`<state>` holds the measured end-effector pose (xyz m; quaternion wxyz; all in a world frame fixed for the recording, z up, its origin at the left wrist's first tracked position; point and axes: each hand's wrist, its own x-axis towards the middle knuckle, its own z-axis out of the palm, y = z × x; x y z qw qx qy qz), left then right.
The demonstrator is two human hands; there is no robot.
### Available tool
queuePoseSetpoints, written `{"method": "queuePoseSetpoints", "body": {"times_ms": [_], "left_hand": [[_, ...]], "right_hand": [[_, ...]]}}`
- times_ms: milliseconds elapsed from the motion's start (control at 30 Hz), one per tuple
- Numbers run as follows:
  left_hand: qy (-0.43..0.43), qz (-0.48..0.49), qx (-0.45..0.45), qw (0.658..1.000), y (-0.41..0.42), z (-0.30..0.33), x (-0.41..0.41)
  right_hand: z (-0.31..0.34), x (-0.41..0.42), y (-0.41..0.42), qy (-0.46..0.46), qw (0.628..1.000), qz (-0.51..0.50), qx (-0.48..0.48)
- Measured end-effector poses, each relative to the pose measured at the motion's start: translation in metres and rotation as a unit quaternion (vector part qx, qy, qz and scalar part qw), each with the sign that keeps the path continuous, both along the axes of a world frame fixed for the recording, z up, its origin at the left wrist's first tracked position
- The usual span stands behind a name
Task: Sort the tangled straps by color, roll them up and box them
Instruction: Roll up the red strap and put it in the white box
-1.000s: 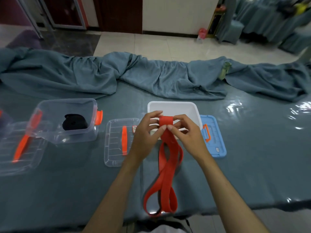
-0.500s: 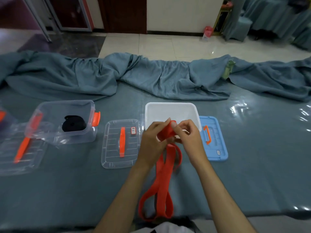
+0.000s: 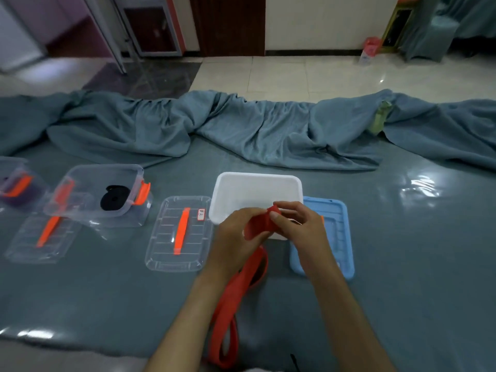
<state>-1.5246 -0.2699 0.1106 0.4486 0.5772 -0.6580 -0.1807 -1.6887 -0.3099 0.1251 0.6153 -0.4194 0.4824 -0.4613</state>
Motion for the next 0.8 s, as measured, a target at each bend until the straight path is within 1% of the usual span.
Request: {"method": "queuePoseSetpoints", "body": {"times_ms": [100,167,233,300,367,467,567,633,700,800], "left_hand": [[0.006,0.006,-0.018,1.000,-0.001,-0.007,-0.014],[0.025,0.009,-0.020,0.999,-0.004,-0.007,-0.018],[0.046,0.002,-0.018,0.999,-0.006,-0.005,-0.021],[0.065,0.005,-0.005,0.998,-0.006,-0.001,-0.024],[0.091,0.022,-0.014,0.996,-0.006,0.003,-0.027],[0.120,0.052,-0.061,0.990,-0.008,0.003,-0.032],[0.196,0.086,-0.057,0.975,-0.006,-0.004,-0.038],[0.210,0.061,-0.055,0.974,-0.005,-0.009,-0.035],[0.190,0.019,-0.055,0.980,-0.007,-0.010,-0.026],[0.197,0.009,-0.053,0.979,-0.006,-0.010,-0.008]], "right_hand": [[-0.003,-0.010,0.001,-0.050,0.998,-0.028,0.024],[-0.005,-0.016,0.002,-0.100,0.992,-0.047,0.057],[-0.004,-0.022,0.001,-0.150,0.984,-0.045,0.091],[-0.003,-0.027,0.002,-0.172,0.978,-0.030,0.118],[-0.003,-0.028,0.003,-0.166,0.976,-0.008,0.139],[0.001,-0.021,0.002,-0.150,0.977,0.018,0.147],[0.011,-0.011,0.002,-0.156,0.976,0.030,0.152],[0.013,-0.005,0.003,-0.161,0.974,0.031,0.158],[0.015,0.002,0.005,-0.159,0.975,0.025,0.153],[0.020,0.013,0.009,-0.104,0.986,0.029,0.126]]}}
